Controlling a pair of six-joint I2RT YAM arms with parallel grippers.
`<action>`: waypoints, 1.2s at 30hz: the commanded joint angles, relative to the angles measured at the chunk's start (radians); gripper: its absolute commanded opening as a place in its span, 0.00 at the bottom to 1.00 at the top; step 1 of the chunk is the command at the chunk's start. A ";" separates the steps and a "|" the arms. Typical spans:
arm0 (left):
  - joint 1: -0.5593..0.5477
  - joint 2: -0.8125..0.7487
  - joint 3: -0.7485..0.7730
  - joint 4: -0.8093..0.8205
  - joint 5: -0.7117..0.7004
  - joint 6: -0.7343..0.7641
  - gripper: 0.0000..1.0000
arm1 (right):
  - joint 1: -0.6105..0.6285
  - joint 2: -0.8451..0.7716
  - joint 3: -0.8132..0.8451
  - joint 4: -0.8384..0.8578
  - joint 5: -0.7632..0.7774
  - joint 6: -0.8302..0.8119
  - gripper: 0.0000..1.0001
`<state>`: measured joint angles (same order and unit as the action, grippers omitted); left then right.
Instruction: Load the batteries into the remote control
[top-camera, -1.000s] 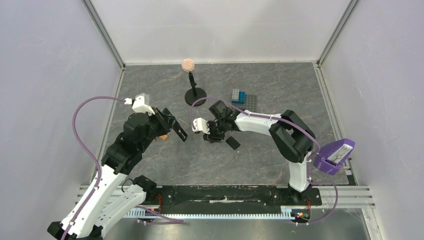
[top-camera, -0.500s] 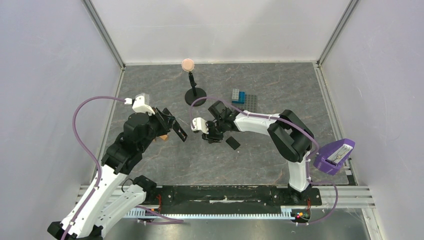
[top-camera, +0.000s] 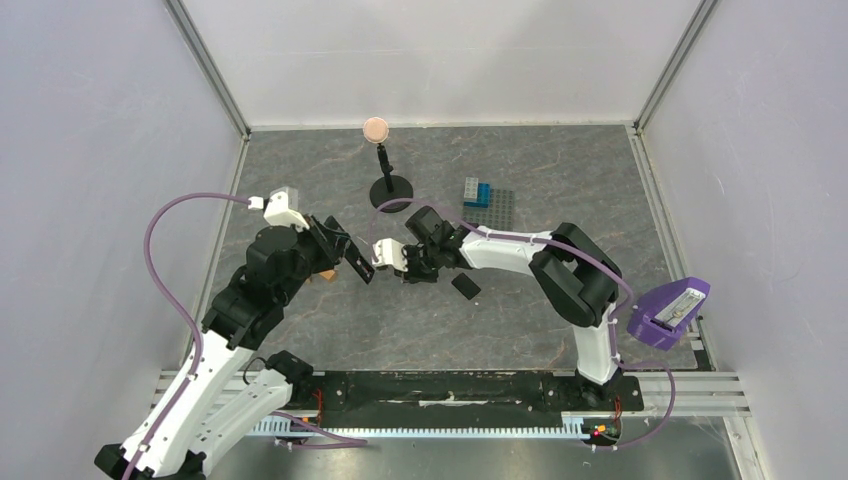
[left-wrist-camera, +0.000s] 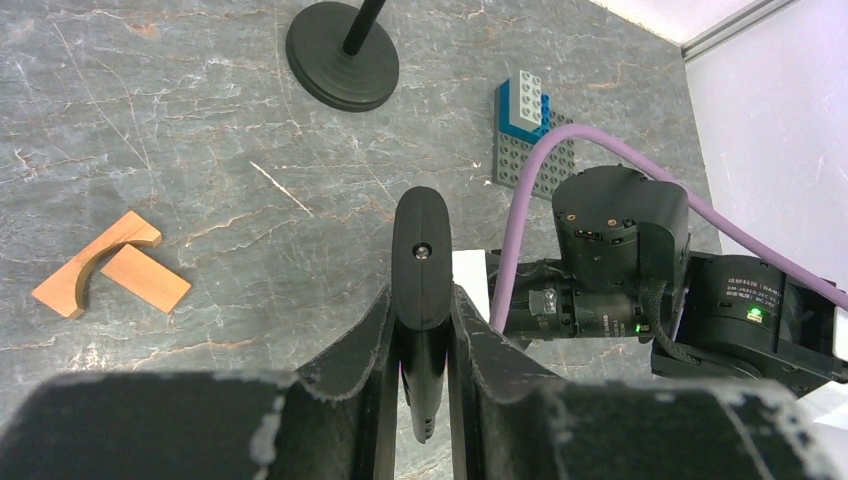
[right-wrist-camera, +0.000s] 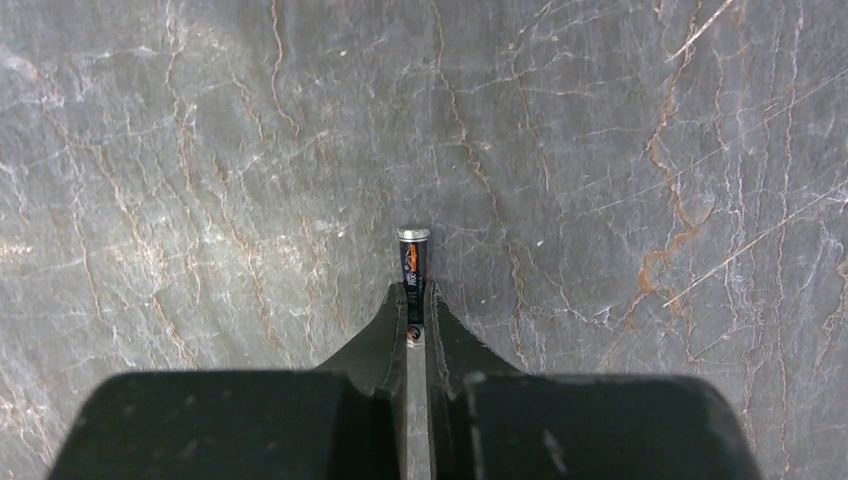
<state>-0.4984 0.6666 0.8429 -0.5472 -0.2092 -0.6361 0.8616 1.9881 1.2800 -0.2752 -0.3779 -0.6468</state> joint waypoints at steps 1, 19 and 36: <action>0.006 -0.016 0.036 0.009 -0.030 0.029 0.02 | 0.006 0.077 0.005 -0.035 0.080 0.039 0.02; 0.007 -0.134 -0.020 0.036 0.017 0.004 0.02 | -0.013 -0.369 -0.220 0.186 0.299 0.362 0.00; 0.003 0.071 -0.298 0.772 0.511 -0.332 0.02 | -0.013 -0.844 -0.292 -0.148 0.392 0.846 0.00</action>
<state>-0.4946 0.6785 0.5655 -0.0433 0.1905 -0.8143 0.8478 1.2098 0.9588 -0.2821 0.0128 0.0345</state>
